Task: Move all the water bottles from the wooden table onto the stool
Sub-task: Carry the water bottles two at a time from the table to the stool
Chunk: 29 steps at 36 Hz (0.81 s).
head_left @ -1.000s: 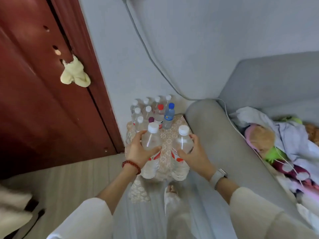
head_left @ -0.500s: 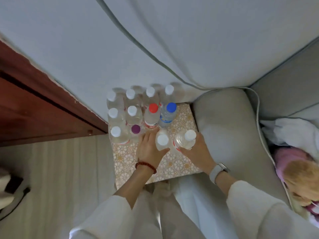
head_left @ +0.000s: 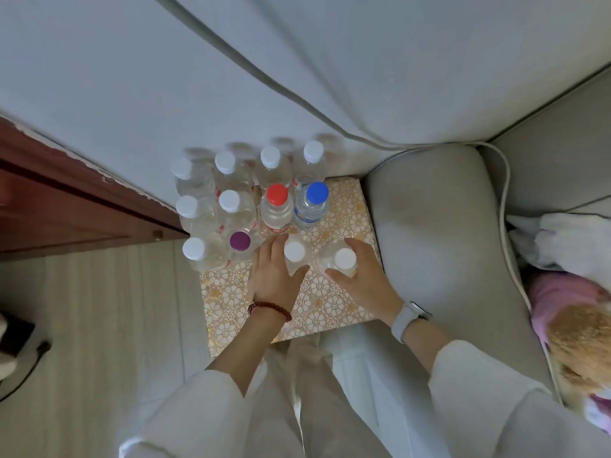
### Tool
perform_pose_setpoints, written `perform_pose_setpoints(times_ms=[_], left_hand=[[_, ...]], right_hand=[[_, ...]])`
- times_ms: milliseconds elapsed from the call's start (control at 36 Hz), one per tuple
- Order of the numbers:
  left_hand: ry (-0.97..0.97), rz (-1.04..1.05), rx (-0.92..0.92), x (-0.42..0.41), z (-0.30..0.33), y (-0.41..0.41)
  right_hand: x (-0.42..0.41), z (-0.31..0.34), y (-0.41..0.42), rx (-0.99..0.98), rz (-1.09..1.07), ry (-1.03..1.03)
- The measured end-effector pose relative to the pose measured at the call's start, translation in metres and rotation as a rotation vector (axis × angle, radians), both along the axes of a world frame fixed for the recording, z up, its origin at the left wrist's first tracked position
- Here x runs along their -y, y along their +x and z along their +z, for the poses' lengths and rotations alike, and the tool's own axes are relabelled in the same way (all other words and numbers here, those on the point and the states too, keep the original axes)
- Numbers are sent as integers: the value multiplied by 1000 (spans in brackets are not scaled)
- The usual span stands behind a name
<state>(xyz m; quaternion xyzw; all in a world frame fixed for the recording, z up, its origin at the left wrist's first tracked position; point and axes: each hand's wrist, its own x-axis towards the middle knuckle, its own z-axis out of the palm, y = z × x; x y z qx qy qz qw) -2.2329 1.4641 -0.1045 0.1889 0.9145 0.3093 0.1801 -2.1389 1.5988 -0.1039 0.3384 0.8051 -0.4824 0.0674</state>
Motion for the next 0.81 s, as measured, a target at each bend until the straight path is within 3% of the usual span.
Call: perform_pose_setpoints(times_ms=[83,250,389,806], left_hand=[[-6,9,-105,6,13,-2],[-164,-233,-427,14,28,-13],[-210,-284,-545,12,32,-27],[-226,-286,-583,14,25,-44]], right_hand=[[-4,11,1,-36,47,101],[-5,27,-1,33,303,522],[-6,35,-19,67,271,465],[18,32,-68,32,73,346]])
